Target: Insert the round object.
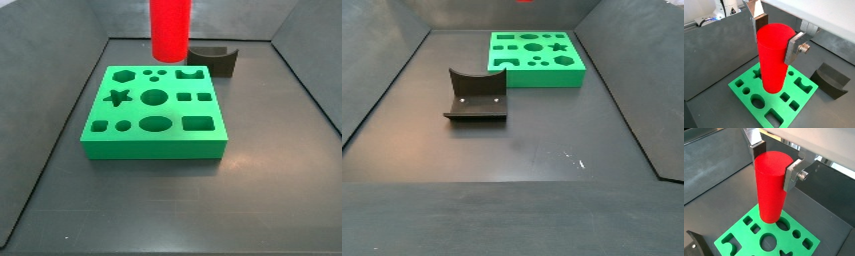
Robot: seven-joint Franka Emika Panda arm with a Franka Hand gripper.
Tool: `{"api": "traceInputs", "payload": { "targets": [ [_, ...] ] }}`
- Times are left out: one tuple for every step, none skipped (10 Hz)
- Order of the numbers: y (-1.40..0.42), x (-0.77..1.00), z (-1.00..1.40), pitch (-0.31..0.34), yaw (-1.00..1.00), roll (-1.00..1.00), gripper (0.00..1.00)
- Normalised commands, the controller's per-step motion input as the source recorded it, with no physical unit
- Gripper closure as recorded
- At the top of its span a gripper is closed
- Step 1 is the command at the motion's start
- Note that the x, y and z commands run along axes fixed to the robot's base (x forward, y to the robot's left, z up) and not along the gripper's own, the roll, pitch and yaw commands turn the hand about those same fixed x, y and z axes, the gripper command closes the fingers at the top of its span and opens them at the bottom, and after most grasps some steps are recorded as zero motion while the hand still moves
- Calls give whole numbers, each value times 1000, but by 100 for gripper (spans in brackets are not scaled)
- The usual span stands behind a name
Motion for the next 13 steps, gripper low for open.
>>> {"api": "traceInputs", "payload": {
  "targets": [
    [0,-23,-9,0,0,0,100],
    [223,-343,-306,-107,0,-210,100],
    [426,-497,-451,-127,49,-360,100],
    [480,-469,-394,-111,231,-370,100],
    [497,-463,-406,-103,286,-356,100],
    [306,-311,-551,-27,169,-303,100],
    [83,-26,-557,0,0,-141,100],
    [54,0,-506,0,-103,-60,100],
    [14,0,-483,26,-86,0,100],
    [51,-23,-414,54,-80,3,100],
    [100,0,-263,79,0,57,100],
    [160,69,-229,57,97,0,100],
    [177,37,-234,61,66,0,100]
  ]
}}
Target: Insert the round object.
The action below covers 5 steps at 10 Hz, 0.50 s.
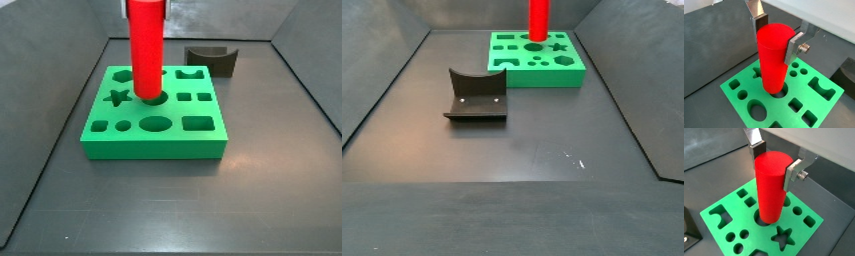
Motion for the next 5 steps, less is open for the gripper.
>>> {"api": "traceInputs", "payload": {
  "targets": [
    [66,166,-269,89,0,13,100],
    [46,106,-300,36,0,0,100],
    [0,183,-317,27,0,-13,100],
    [109,0,-223,0,0,-53,100],
    [111,63,-134,31,0,0,100]
  ]
}}
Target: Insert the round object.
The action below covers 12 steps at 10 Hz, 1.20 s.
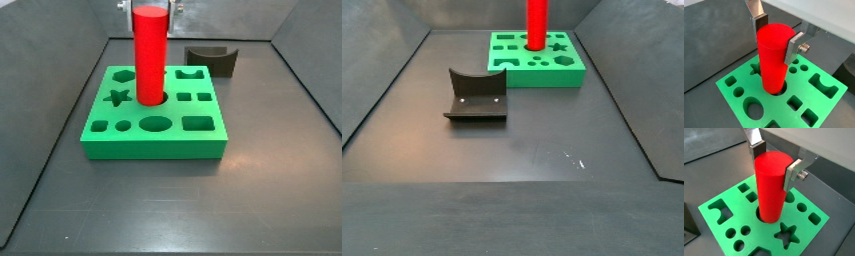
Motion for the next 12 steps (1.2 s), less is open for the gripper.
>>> {"api": "traceInputs", "payload": {
  "targets": [
    [86,117,-123,67,0,9,100],
    [0,94,-229,0,0,29,100],
    [0,186,-286,0,-11,43,100],
    [0,337,-354,3,-43,63,100],
    [0,197,-309,0,-46,33,100],
    [0,63,-266,-97,-20,19,100],
    [0,-106,-140,-244,-103,0,100],
    [-26,-129,-137,-326,-97,1,100],
    [-43,-160,-177,-377,-71,24,100],
    [-129,-229,-171,-413,-80,70,100],
    [-71,-57,-277,-280,-37,87,100],
    [0,0,-317,-84,-6,37,100]
  ]
}}
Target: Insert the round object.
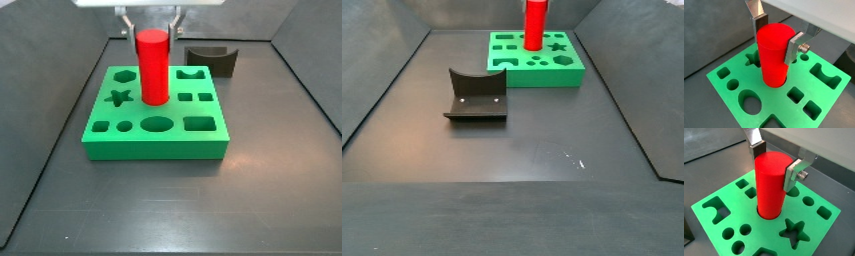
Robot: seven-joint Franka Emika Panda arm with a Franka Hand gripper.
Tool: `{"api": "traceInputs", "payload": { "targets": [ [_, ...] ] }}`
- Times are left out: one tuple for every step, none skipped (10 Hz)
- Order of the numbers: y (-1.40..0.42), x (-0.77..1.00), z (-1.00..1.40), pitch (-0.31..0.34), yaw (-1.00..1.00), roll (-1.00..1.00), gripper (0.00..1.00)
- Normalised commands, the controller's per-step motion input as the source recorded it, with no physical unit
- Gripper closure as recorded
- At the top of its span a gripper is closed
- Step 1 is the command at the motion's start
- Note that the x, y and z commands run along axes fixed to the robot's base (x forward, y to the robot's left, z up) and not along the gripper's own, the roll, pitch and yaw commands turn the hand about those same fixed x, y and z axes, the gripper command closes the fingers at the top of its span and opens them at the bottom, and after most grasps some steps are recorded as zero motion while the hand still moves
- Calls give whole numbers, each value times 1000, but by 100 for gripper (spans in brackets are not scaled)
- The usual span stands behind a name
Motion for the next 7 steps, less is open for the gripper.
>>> {"api": "traceInputs", "payload": {
  "targets": [
    [0,120,-323,0,0,56,100],
    [0,51,-391,0,0,0,100],
    [0,49,-386,0,0,0,100],
    [0,34,-383,0,0,0,100],
    [0,0,-271,0,0,0,100],
    [37,20,-11,0,0,-17,100],
    [0,0,0,0,0,0,100]
  ]
}}
